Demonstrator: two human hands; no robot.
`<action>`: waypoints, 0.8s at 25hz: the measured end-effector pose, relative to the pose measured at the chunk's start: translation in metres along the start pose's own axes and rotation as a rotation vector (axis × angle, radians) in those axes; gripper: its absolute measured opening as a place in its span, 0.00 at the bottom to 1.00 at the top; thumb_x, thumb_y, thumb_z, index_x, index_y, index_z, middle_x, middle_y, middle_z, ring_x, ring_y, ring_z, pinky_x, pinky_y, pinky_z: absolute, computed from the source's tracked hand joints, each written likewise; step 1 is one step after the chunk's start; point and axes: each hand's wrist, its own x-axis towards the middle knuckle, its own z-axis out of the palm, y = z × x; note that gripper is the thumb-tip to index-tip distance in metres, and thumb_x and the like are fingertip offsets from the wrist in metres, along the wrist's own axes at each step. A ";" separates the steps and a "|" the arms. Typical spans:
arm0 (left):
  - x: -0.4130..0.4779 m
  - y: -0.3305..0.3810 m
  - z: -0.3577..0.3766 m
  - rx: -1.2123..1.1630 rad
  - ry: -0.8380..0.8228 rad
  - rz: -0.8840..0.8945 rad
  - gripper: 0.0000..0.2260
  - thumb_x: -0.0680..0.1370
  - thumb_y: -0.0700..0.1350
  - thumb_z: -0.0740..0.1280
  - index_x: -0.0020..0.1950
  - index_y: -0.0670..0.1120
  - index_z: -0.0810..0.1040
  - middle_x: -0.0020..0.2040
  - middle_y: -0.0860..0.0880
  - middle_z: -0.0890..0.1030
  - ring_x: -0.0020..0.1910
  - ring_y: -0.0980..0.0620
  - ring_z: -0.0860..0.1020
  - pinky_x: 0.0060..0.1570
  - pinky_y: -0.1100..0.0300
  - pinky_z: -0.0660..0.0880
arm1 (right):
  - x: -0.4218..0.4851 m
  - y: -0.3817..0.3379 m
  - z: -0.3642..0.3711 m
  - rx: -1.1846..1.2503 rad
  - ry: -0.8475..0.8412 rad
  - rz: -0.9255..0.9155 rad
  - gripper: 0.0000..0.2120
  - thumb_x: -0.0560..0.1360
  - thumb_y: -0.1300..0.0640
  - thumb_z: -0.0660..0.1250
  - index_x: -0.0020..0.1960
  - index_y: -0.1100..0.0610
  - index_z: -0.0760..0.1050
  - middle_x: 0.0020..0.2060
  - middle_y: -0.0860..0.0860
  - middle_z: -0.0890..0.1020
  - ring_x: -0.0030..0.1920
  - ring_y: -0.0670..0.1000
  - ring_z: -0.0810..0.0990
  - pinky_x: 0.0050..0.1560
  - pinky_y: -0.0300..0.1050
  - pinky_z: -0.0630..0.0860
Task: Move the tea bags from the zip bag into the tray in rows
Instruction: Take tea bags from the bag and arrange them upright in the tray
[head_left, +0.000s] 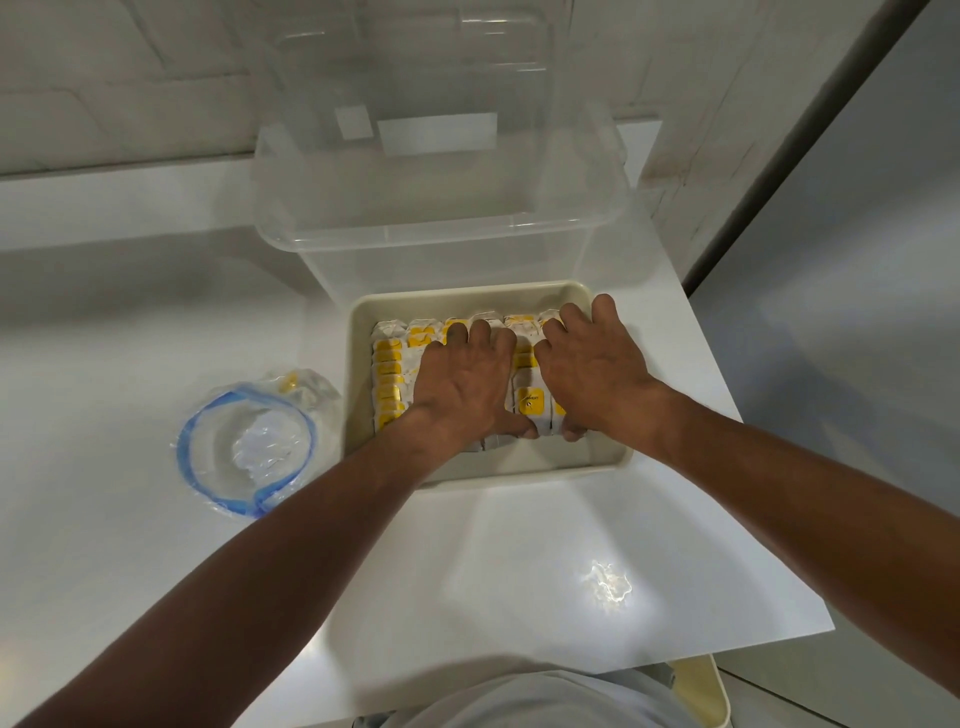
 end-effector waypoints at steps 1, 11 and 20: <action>-0.001 -0.001 -0.002 -0.019 -0.016 -0.008 0.47 0.61 0.78 0.67 0.66 0.46 0.66 0.61 0.46 0.72 0.59 0.45 0.72 0.48 0.50 0.72 | -0.001 0.000 0.000 0.006 0.006 0.002 0.41 0.59 0.27 0.72 0.63 0.52 0.72 0.58 0.51 0.74 0.60 0.55 0.69 0.61 0.57 0.62; -0.008 -0.023 -0.001 0.074 -0.050 0.037 0.46 0.62 0.73 0.72 0.69 0.47 0.64 0.62 0.46 0.73 0.60 0.45 0.73 0.44 0.53 0.69 | 0.000 0.003 -0.005 0.037 -0.004 -0.003 0.40 0.60 0.30 0.73 0.63 0.52 0.72 0.58 0.51 0.74 0.59 0.55 0.69 0.59 0.56 0.62; -0.019 -0.051 -0.017 0.089 -0.093 0.089 0.43 0.57 0.74 0.73 0.62 0.51 0.66 0.58 0.50 0.73 0.58 0.47 0.73 0.53 0.50 0.72 | -0.001 -0.012 -0.013 0.352 0.076 0.004 0.41 0.59 0.26 0.69 0.62 0.53 0.70 0.58 0.51 0.75 0.59 0.56 0.71 0.57 0.56 0.63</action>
